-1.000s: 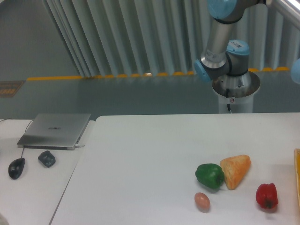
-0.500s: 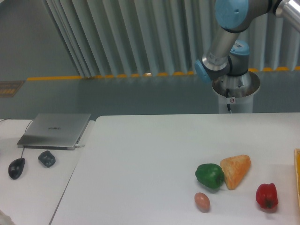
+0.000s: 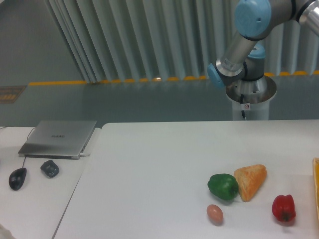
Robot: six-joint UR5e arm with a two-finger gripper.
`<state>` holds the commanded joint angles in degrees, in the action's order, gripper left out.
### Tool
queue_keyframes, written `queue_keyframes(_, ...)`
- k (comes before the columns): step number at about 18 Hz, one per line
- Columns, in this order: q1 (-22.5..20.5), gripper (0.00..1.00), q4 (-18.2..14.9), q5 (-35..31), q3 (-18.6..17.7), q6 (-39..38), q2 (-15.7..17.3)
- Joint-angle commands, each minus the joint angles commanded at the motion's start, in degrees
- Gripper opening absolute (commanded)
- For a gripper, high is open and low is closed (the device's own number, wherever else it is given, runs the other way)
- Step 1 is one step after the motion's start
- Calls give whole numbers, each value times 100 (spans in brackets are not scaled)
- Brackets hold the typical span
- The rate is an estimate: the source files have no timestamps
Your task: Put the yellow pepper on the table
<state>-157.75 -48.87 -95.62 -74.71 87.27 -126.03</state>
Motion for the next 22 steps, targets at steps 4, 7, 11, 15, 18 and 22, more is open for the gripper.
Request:
queue_keyframes(4,-19,100,0,-70,62,17,-70)
queue_keyframes(7,-18,100,9,-132,149,-9,-114)
queue_keyframes(11,-18,100,192,-123,360,-9,-228)
queue_keyframes(15,-10,100,272,-123,457,18,-378)
queue_keyframes(18,-18,100,272,-123,378,-8,-448)
queue_keyframes(22,-18,100,255,-141,343,-44,-483)
